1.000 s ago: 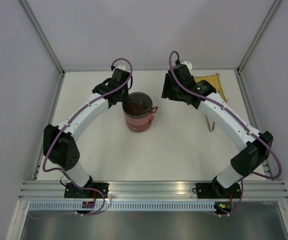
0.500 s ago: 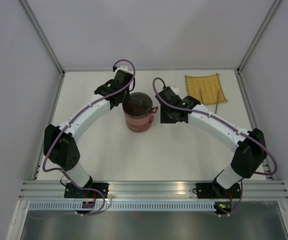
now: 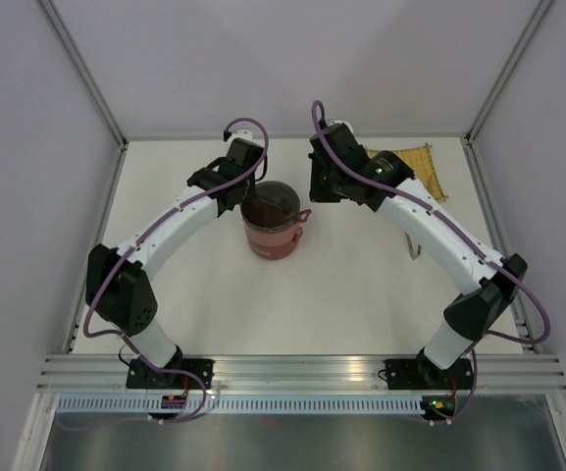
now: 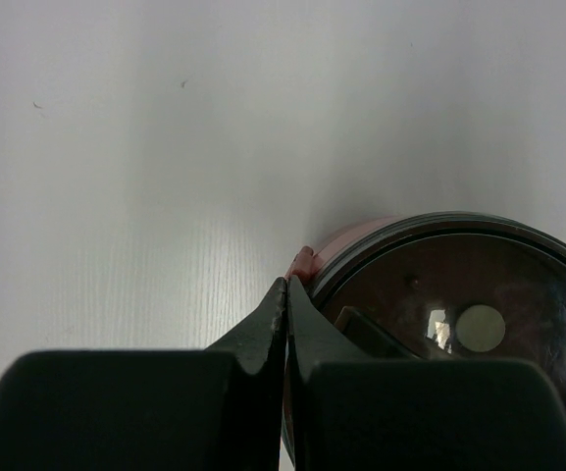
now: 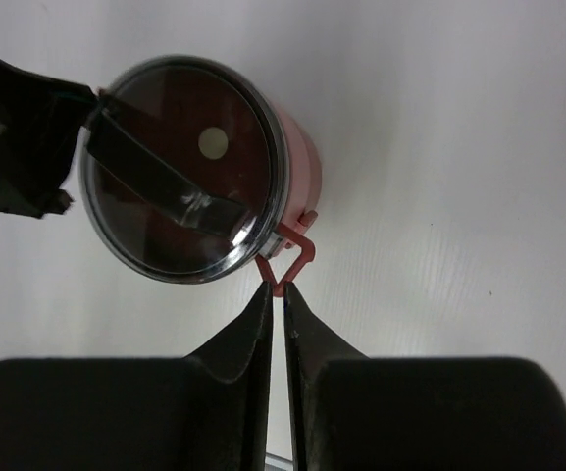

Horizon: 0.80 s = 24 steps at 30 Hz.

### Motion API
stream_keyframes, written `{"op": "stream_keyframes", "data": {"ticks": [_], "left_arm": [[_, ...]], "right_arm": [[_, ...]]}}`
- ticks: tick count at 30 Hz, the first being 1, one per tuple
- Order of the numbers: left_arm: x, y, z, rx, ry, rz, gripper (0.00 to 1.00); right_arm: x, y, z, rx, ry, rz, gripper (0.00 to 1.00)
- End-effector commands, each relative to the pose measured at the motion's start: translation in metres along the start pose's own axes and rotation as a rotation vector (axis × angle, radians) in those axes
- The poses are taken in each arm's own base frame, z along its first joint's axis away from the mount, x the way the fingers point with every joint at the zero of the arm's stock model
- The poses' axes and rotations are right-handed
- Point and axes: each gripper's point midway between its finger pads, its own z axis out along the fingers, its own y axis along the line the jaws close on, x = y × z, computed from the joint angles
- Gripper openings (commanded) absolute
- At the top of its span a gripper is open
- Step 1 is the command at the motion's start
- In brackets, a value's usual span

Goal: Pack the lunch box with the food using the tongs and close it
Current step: Close the fastener on the packing box.

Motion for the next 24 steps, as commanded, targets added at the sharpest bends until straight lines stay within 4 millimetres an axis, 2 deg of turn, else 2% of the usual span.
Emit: {"op": "stream_keyframes", "data": {"ticks": [1,2,4,5,7,8,11,14,17,18,20,21,23,24], "left_arm": [[0.036,0.001,-0.007,0.024,0.12,0.092,0.03],[0.036,0.002,-0.008,0.023,0.12,0.094,0.03],[0.034,0.002,-0.008,0.021,0.115,0.093,0.03],[0.034,0.003,-0.009,0.021,0.115,0.093,0.03],[0.032,0.001,-0.01,0.026,0.111,0.088,0.03],[0.032,0.0,-0.01,0.031,0.111,0.084,0.03],[0.028,0.0,-0.016,0.045,0.101,0.076,0.03],[0.015,0.004,-0.029,0.055,0.061,0.068,0.03],[-0.012,0.013,-0.061,0.074,-0.014,0.047,0.04],[-0.029,0.016,-0.078,0.093,-0.064,0.026,0.04],[-0.044,0.011,-0.098,0.16,-0.103,0.021,0.04],[-0.056,0.008,-0.113,0.205,-0.137,0.006,0.04],[-0.058,-0.01,-0.126,0.318,-0.131,0.012,0.04],[-0.058,-0.018,-0.128,0.357,-0.129,0.015,0.04]], "right_arm": [[0.062,-0.004,0.043,0.041,0.208,-0.062,0.13],[0.075,-0.008,0.048,0.068,0.23,-0.071,0.13],[0.087,-0.012,0.05,0.078,0.247,-0.072,0.13],[0.104,-0.022,0.054,0.107,0.281,-0.072,0.13],[0.114,-0.025,0.056,0.097,0.288,-0.056,0.13],[0.133,-0.035,0.06,0.117,0.326,-0.055,0.13],[0.146,-0.043,0.065,0.136,0.322,-0.036,0.13],[0.136,-0.04,0.071,0.124,0.257,-0.009,0.13],[0.118,-0.035,0.07,0.119,0.199,0.011,0.13],[0.115,-0.036,0.07,0.124,0.192,0.016,0.13],[0.112,-0.045,0.07,0.142,0.189,0.036,0.12],[0.109,-0.05,0.069,0.145,0.185,0.052,0.07],[0.105,-0.066,0.072,0.158,0.191,0.102,0.0],[0.097,-0.07,0.069,0.153,0.17,0.122,0.01]]}}
